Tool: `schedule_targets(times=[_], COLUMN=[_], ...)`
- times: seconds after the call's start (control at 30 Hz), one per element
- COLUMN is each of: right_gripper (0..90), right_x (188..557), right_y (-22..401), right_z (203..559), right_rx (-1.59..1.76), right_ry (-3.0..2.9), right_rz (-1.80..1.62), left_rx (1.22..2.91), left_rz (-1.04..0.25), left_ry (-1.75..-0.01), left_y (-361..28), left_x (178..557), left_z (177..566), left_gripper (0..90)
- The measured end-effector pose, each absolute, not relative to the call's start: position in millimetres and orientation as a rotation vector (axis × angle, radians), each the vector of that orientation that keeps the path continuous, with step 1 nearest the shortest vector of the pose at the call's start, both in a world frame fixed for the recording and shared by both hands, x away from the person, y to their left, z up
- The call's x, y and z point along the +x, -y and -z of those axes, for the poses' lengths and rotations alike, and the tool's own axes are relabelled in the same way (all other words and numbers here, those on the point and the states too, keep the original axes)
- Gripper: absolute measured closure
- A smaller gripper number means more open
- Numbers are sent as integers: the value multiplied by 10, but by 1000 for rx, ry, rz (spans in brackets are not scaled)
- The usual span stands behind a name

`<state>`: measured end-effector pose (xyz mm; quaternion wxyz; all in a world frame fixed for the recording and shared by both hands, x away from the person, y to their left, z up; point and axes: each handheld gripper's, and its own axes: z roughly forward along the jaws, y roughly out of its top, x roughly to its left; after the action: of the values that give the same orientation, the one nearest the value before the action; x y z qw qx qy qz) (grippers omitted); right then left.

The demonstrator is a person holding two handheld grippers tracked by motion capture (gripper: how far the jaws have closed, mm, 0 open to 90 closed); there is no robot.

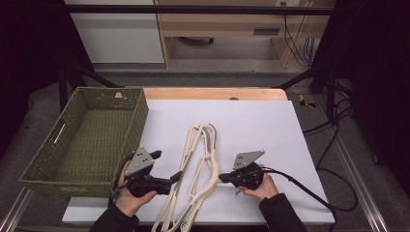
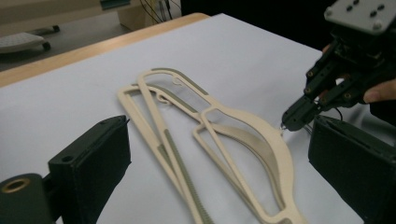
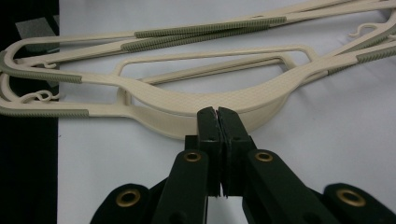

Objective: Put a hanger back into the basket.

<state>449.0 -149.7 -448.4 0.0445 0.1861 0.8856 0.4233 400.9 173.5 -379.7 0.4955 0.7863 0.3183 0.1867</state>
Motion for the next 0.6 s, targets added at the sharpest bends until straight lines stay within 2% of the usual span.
schedule_targets(times=[0.17, 0.33, 0.4, 0.57, 0.6], right_gripper=[893, 893, 893, 893, 893], right_x=[4479, 4463, 4456, 4440, 4435], right_y=[1498, 1499, 1492, 1473, 1472], right_z=[4451, 4409, 4385, 4364, 4351], right_rx=[596, 627, 622, 623, 618], right_ry=[-2704, -2697, -2703, -2706, -2702], right_rz=[-1297, -1294, -1281, -1283, -1282], left_rx=[2027, 2072, 2103, 2198, 2241], left_rz=[-406, -392, -383, -354, -350], left_ry=[-736, -711, -698, -680, -670], left_y=[-1369, -1205, -1123, -880, -799], left_x=[4010, 4020, 4039, 4070, 4078], left_z=[3947, 3997, 4016, 4141, 4202], left_gripper=[62, 80, 132, 190, 232])
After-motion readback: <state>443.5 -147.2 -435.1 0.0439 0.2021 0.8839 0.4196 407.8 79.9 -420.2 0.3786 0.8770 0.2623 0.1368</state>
